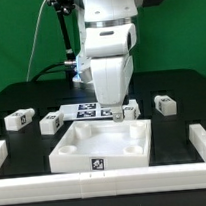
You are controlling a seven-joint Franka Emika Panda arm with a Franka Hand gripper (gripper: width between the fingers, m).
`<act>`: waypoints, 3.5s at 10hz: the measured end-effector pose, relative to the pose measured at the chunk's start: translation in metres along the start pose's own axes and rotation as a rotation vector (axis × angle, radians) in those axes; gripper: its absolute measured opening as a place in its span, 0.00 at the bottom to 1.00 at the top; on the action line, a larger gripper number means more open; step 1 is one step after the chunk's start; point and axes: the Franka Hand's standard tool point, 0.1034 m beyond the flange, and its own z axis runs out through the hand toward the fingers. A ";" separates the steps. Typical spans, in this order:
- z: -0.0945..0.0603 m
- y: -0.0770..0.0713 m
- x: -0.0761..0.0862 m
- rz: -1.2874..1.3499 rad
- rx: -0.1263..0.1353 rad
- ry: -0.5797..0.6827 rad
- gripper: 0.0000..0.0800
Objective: Assemble one leg
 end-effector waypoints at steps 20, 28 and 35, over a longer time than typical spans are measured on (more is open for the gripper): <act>0.060 -0.041 -0.019 0.007 -0.038 0.024 0.07; 0.060 -0.038 -0.023 -0.097 -0.041 0.017 0.07; 0.061 -0.032 -0.004 -0.253 -0.056 0.001 0.07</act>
Offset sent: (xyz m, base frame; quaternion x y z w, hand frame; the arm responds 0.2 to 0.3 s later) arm 0.0000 0.0000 0.0000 0.0000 0.0000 0.0000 1.0000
